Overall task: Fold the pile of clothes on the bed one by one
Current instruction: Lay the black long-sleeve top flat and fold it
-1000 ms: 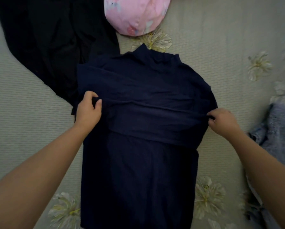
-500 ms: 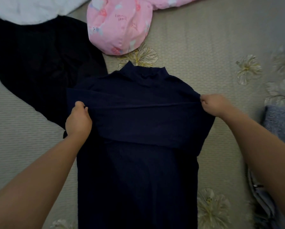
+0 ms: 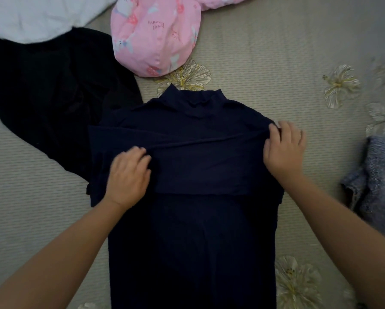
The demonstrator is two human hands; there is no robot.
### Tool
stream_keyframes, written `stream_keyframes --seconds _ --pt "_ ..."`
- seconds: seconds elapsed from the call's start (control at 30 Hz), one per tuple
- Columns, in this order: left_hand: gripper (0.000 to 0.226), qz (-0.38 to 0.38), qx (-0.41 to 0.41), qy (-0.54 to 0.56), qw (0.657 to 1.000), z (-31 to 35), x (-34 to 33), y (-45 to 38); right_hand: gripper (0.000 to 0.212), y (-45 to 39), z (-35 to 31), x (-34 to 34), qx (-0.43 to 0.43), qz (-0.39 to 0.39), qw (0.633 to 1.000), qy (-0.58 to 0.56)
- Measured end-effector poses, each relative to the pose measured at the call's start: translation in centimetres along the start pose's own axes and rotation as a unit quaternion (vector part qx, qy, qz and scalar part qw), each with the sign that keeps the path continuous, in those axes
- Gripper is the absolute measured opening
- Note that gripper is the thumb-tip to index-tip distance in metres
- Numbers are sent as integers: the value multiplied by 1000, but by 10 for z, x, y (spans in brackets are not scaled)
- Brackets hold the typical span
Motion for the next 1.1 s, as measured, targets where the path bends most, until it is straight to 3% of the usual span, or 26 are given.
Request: stream_keyframes --seconds 0.07,0.13,0.2,0.3,0.47,0.6,0.67,0.77,0.9,1.0,1.1 --pt "37 -54 -34 -18 998 6 -10 2 37 32 -16 -5 42 -3 999 -1" --pt "38 -95 -17 -24 995 -3 -18 1 51 62 -28 -21 56 -76 995 -14" --pt "39 -148 20 -19 989 -16 -32 3 58 83 -29 -40 34 -168 984 -41" --pt "60 -199 93 -5 976 -34 -48 8 65 93 -15 -64 -26 -256 962 -91" --pt "68 -249 134 -1 959 -39 -62 5 64 88 -13 -72 -12 -232 966 -112" --pt "67 -315 152 -67 934 -36 -60 2 65 86 -13 -73 -3 -219 971 -100" --pt "63 -282 139 -91 945 -23 -50 4 69 87 -10 -79 -19 -249 963 -105" --pt "59 -192 65 -29 979 16 -40 29 62 88 -5 -83 -27 -285 952 -105" --pt "61 -189 41 41 980 62 -61 119 62 129 -16 -53 10 -191 973 -127" --pt "60 -207 120 63 969 79 -82 200 64 205 -12 -49 -33 -188 971 -146" --pt "55 -172 313 146 923 68 -92 272 65 287 -1 -56 -69 -214 963 -146"
Point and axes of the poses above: each hand's wrist, its own y-axis away from the middle knuckle, its own x-axis out of the back of the hand, z = x × y, the point moved 6 cm from there along -y, towards the middle knuckle, and after that the axes turned 10 degrees about -z, right-handed, at the moved point
